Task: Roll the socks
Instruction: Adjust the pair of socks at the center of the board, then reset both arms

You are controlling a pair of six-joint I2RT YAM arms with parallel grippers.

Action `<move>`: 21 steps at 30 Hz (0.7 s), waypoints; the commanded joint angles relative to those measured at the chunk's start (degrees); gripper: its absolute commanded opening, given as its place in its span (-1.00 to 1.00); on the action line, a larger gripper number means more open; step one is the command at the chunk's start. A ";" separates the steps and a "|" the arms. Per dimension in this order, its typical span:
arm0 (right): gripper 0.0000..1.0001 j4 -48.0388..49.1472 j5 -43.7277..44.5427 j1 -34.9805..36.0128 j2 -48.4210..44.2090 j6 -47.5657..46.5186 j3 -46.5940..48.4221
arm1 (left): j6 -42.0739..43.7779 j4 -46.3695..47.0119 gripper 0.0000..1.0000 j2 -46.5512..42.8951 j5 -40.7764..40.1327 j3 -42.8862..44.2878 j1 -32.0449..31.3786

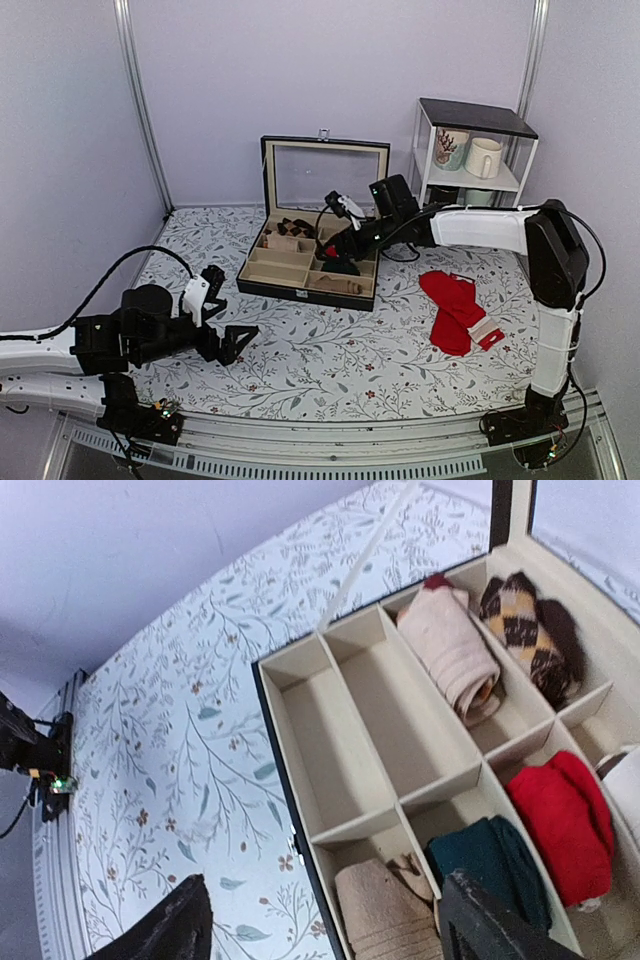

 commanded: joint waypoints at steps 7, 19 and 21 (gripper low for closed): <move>0.97 4.63 13.20 -0.61 -16.23 5.04 -8.57 | -0.58 -0.40 0.99 2.08 -1.16 1.43 1.75; 0.99 -0.63 31.53 -1.01 -32.48 17.64 -25.97 | -0.12 0.23 0.99 4.35 0.30 3.27 3.36; 1.00 -0.17 32.15 -0.99 -34.21 18.45 -28.55 | 0.20 0.44 0.99 4.36 0.36 3.45 3.61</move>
